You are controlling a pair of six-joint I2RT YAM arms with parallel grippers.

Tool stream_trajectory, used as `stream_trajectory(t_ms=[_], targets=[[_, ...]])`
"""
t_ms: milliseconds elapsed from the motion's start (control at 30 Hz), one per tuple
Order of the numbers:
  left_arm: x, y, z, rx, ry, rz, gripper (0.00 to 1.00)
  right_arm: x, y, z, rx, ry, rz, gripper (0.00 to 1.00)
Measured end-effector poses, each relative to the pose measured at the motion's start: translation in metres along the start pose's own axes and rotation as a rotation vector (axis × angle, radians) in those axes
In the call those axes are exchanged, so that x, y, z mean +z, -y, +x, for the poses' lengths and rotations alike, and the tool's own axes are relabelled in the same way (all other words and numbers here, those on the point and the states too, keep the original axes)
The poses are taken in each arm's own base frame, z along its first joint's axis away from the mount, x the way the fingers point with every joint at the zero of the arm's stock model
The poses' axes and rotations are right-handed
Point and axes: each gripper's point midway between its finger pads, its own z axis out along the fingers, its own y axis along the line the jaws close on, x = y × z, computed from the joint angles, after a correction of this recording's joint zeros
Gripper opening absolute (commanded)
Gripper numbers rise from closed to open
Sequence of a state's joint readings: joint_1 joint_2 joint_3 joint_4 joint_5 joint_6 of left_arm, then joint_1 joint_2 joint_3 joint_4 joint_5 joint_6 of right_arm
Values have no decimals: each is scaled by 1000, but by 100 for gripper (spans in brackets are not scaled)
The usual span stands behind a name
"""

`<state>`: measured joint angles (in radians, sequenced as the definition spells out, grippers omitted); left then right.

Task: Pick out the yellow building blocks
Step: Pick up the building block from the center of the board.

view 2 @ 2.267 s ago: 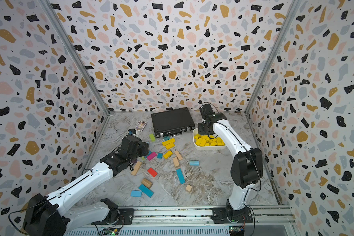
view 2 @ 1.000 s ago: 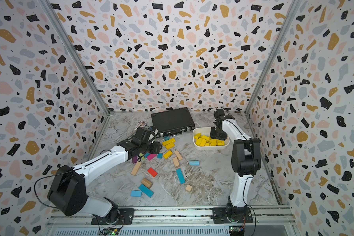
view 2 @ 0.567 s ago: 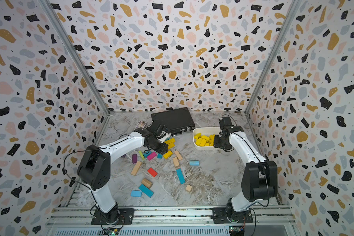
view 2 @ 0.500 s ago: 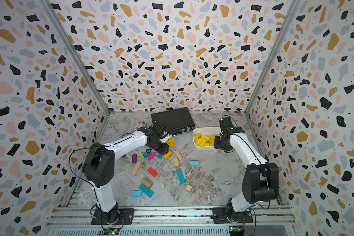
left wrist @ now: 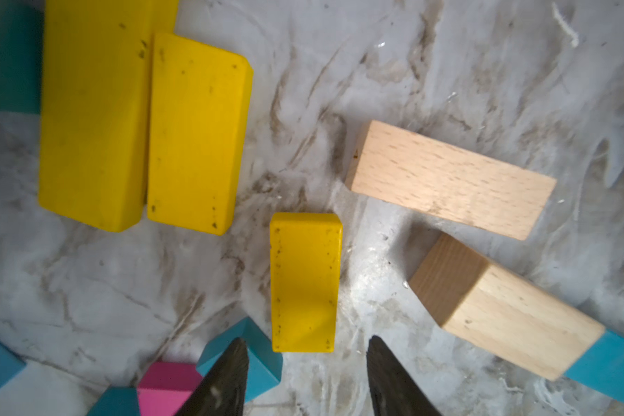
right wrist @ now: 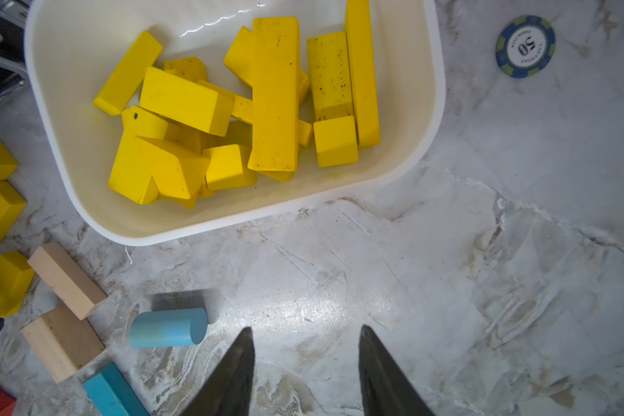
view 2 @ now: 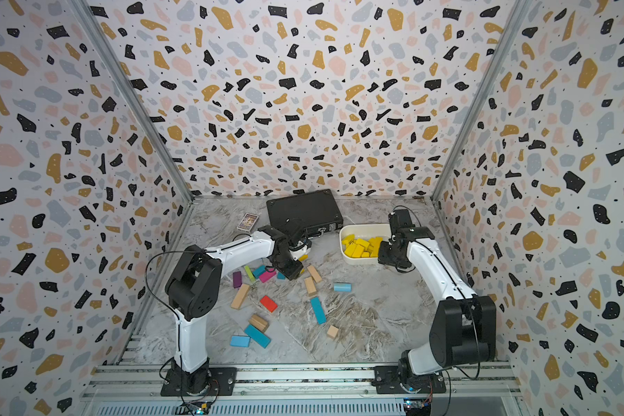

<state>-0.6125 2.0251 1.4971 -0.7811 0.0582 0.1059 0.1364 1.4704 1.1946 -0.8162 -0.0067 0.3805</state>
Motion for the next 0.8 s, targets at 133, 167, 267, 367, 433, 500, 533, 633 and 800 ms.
stream_trajectory(t_ms=[133, 167, 267, 367, 433, 500, 533, 633, 800], targets=[[14, -2, 4, 13, -33, -7, 48, 1, 1, 1, 7, -2, 3, 49], [17, -3, 5, 15, -41, -7, 47, 1, 1, 1, 9, -2, 4, 49], [17, -3, 2, 24, -34, -11, 40, 3, 2, 4, 17, -10, 7, 48], [18, -4, 1, 33, -30, -12, 29, 4, 3, 5, 23, -14, 12, 48], [18, -4, 0, 39, -24, -14, 21, 4, 3, 5, 25, -13, 14, 48], [17, -4, -1, 45, -18, -16, 15, 4, 4, 5, 26, -11, 16, 48], [17, -5, -2, 49, -16, -17, 12, 3, 4, 5, 27, -9, 16, 48], [11, -4, -3, 57, 18, -23, 4, 0, 3, 4, 28, -1, 10, 47], [-42, 4, -7, 41, 200, -19, 0, -8, -8, 5, 27, 6, -58, 45]])
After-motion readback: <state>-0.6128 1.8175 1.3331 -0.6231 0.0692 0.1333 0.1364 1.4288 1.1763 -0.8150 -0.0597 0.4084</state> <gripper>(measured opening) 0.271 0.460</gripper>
